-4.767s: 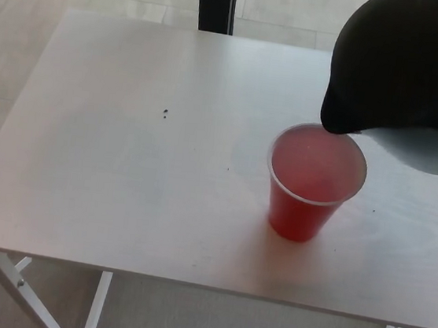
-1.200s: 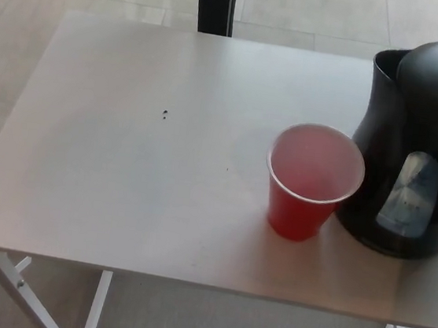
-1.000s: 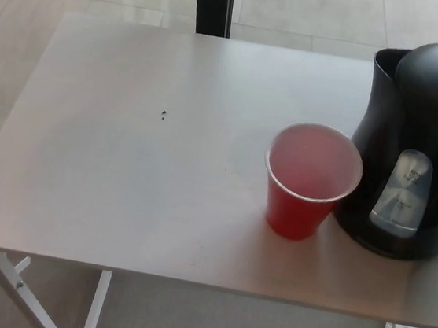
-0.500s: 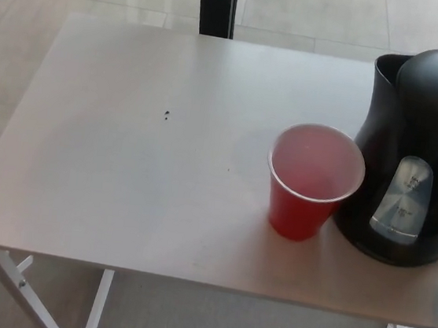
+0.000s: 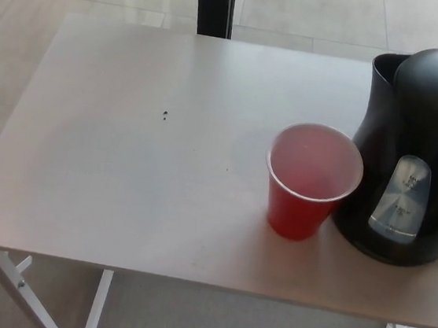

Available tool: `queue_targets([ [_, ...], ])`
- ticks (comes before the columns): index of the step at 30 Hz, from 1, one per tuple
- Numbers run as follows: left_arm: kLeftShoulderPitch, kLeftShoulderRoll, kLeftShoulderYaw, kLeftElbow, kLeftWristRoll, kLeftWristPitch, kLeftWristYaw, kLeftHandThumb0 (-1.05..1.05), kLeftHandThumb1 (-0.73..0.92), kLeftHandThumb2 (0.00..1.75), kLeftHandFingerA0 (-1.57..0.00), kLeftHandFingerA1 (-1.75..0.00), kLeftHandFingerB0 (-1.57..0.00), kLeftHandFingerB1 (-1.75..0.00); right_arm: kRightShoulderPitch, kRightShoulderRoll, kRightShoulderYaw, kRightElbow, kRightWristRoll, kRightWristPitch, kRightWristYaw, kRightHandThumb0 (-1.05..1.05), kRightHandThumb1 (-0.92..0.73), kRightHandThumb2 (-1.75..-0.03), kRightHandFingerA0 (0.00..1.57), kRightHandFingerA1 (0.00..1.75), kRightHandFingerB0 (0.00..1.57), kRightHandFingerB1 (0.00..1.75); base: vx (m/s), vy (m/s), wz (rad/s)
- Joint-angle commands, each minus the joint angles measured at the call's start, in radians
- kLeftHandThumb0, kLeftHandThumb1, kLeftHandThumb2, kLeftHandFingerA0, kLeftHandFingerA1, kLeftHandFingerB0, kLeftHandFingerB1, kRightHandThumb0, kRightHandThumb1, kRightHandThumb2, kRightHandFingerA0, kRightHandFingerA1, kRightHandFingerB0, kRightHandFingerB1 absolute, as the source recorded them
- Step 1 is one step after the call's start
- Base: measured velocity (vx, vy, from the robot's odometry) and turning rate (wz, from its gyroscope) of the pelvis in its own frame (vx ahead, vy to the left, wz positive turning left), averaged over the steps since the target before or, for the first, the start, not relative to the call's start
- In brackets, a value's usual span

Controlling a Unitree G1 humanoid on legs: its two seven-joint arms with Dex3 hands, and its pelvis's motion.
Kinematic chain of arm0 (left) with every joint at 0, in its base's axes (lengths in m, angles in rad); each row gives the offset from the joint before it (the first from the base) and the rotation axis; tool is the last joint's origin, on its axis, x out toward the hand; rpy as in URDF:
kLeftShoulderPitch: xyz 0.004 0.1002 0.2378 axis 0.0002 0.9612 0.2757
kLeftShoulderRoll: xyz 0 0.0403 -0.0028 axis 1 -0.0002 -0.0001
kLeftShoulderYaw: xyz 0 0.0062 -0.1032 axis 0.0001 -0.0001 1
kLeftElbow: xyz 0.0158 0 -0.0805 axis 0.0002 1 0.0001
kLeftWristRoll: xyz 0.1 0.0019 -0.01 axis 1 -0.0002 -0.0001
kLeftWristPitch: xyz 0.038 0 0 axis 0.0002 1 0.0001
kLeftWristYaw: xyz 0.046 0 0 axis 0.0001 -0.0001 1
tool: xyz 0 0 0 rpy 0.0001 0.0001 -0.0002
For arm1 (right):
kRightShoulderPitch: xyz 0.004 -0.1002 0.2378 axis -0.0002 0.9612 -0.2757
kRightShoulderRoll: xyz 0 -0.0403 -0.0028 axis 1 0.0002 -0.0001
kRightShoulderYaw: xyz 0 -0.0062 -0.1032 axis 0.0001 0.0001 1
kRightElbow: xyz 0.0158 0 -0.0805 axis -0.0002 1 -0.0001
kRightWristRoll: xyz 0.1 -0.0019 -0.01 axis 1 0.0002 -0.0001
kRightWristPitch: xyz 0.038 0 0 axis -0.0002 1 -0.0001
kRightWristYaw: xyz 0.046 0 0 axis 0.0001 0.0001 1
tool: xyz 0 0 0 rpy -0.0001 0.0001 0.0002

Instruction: The robot uses its right hand to lift up a kettle kept on the middle of the desk by its handle and tilt it into a glass kept next to it to pour out water

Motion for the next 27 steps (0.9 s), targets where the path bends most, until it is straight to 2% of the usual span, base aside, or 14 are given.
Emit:
queue_targets([
  [1,0.007,0.006,0.009,0.006,-0.016,0.016,0.004,-0.81,0.66,1.06,-0.54,-0.6,-0.36,-0.53,0.103,-0.057,-0.083,-0.082,0.098,-0.005,0.132,-1.05,-0.62,-1.0,0.0,0.32,0.0,0.03,0.0,0.0,0.0],
  [4,0.015,0.011,-0.008,0.009,0.004,-0.012,0.004,-0.79,0.69,1.06,-0.54,-0.6,-0.35,-0.54,0.165,-0.046,-0.157,-0.104,0.143,-0.001,0.143,-1.04,-0.5,-0.66,0.0,0.0,0.0,0.0,0.0,0.0,0.0],
  [5,0.023,0.007,0.001,0.002,-0.008,-0.016,0.002,-0.83,0.69,1.07,-0.56,-0.6,-0.35,-0.53,0.198,-0.041,-0.196,-0.114,0.177,0.012,0.163,-0.94,-0.52,-0.95,0.0,0.51,0.0,0.26,0.0,0.0,0.0],
  [7,0.012,0.004,0.009,0.013,-0.017,0.004,0.007,-0.87,0.68,1.06,-0.6,-0.61,-0.39,-0.54,0.266,-0.036,-0.248,-0.115,0.173,-0.022,0.17,-0.97,-0.53,-0.97,0.0,0.55,0.0,0.35,0.0,0.0,0.0],
  [8,0.015,0.002,0.017,0.007,-0.026,0.008,0.005,-0.81,0.68,1.06,-0.59,-0.62,-0.38,-0.54,0.294,-0.028,-0.28,-0.107,0.198,-0.024,0.188,-1.05,-0.66,-0.55,0.0,0.0,0.0,0.0,0.0,0.0,0.0],
  [11,0.015,0.003,0.019,0.0,-0.026,0.01,0.003,-0.81,0.68,1.06,-0.59,-0.62,-0.38,-0.54,0.376,-0.022,-0.347,-0.124,0.223,0.015,0.201,-1.05,-0.66,-0.45,0.0,0.0,0.0,0.09,0.0,0.0,0.0],
  [13,0.02,0.008,0.001,0.002,-0.006,-0.006,0.004,-0.79,0.69,1.07,-0.55,-0.61,-0.34,-0.53,0.417,0.02,-0.422,-0.097,0.254,-0.019,0.179,-1.03,-0.66,-0.44,0.0,0.14,0.0,0.26,0.0,0.0,0.0],
  [14,0.031,0.002,0.006,-0.009,-0.013,-0.014,0.007,-0.82,0.67,1.07,-0.55,-0.6,-0.37,-0.54,0.419,0.054,-0.49,-0.059,0.277,-0.021,0.129,-0.91,-0.46,-0.94,0.0,0.68,0.0,0.58,0.0,0.0,0.0],
  [15,0.026,0.001,0.005,-0.002,-0.012,-0.01,0.015,-0.81,0.68,1.06,-0.58,-0.6,-0.4,-0.54,0.407,0.07,-0.521,-0.027,0.278,-0.036,0.094,-0.92,-0.5,-0.93,0.0,0.66,0.0,0.58,0.0,0.0,0.0],
  [16,0.02,0.003,0.006,0.008,-0.011,-0.005,0.017,-0.81,0.67,1.06,-0.58,-0.6,-0.38,-0.53,0.386,0.084,-0.556,0.028,0.283,-0.076,0.068,-0.87,-0.7,-0.45,0.0,0.02,0.0,0.12,0.0,0.0,0.0],
  [17,0.023,0.004,0.007,-0.003,-0.015,0.003,0.009,-0.82,0.68,1.06,-0.57,-0.61,-0.39,-0.55,0.359,0.08,-0.587,0.099,0.288,-0.099,0.052,-0.94,-0.52,-0.93,0.0,0.66,0.0,0.58,0.0,0.0,0.0],
  [21,0.018,0.005,0.007,-0.002,-0.017,0.01,0.007,-0.77,0.66,1.06,-0.54,-0.6,-0.37,-0.54,0.218,0.136,-0.774,0.219,0.4,-0.117,-0.125,-0.79,-0.62,-0.56,0.0,0.16,0.0,0.23,0.0,0.0,0.0],
  [22,0.02,0.004,0.008,-0.002,-0.017,0.008,0.008,-0.82,0.67,1.06,-0.59,-0.62,-0.41,-0.54,0.2,0.131,-0.789,0.242,0.388,-0.104,-0.165,-0.88,-0.5,-0.84,0.0,0.48,0.0,0.48,0.0,0.0,0.0],
  [27,0.008,-0.001,0.007,0.002,-0.015,-0.003,0.015,-0.74,0.66,1.05,-0.56,-0.6,-0.37,-0.54,0.089,0.153,-0.917,0.369,0.469,-0.106,-0.269,-0.62,-0.62,-0.58,0.0,0.42,0.02,0.74,0.0,0.0,0.0],
])
